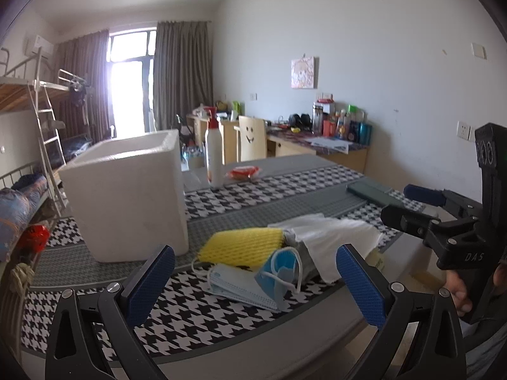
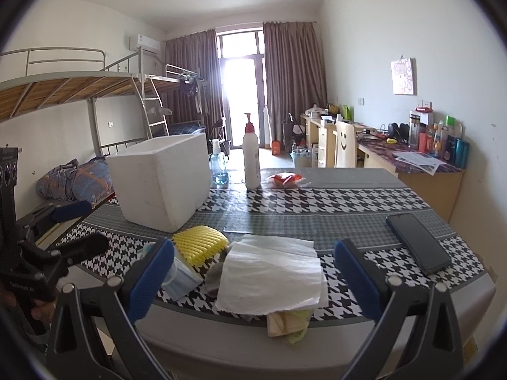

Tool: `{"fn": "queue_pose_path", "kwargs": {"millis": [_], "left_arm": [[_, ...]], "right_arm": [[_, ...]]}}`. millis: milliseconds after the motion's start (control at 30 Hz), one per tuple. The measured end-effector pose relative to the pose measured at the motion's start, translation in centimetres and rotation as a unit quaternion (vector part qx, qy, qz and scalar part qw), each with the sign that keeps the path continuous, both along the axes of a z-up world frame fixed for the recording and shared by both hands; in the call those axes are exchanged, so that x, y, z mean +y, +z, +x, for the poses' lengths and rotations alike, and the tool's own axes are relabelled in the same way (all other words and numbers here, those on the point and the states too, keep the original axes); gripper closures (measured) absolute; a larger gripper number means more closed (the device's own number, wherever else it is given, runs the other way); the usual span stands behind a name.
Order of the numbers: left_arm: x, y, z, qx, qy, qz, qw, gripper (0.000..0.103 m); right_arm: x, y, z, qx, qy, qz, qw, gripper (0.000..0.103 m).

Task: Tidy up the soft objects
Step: 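Move both tools toward the blue face mask and white tissue on the table, then close the left tool on the blue face mask while the right tool closes on the white tissue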

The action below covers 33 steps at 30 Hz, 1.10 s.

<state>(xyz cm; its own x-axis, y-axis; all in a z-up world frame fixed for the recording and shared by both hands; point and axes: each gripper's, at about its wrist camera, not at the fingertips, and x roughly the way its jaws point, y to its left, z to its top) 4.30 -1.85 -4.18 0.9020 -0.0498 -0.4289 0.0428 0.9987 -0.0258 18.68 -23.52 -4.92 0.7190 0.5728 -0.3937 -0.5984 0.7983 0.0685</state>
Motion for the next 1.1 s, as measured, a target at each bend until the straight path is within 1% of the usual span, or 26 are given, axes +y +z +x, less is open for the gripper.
{"fn": "queue_pose_path", "kwargs": {"millis": [567, 900, 1100], "left_arm": [[-0.8, -2.6, 2.7, 0.051, -0.006, 0.001, 0.9987, 0.001], [-1.2, -3.6, 3.7, 0.07, -0.016, 0.001, 0.9974, 0.001], [-1.6, -4.2, 4.5, 0.085, -0.029, -0.002, 0.996, 0.011]], "right_arm": [[0.5, -1.6, 2.1, 0.033, -0.005, -0.019, 0.999, 0.001], [0.8, -2.4, 3.0, 0.047, -0.015, -0.029, 0.998, 0.001], [1.0, -3.0, 4.0, 0.059, -0.017, -0.037, 0.997, 0.001]]}}
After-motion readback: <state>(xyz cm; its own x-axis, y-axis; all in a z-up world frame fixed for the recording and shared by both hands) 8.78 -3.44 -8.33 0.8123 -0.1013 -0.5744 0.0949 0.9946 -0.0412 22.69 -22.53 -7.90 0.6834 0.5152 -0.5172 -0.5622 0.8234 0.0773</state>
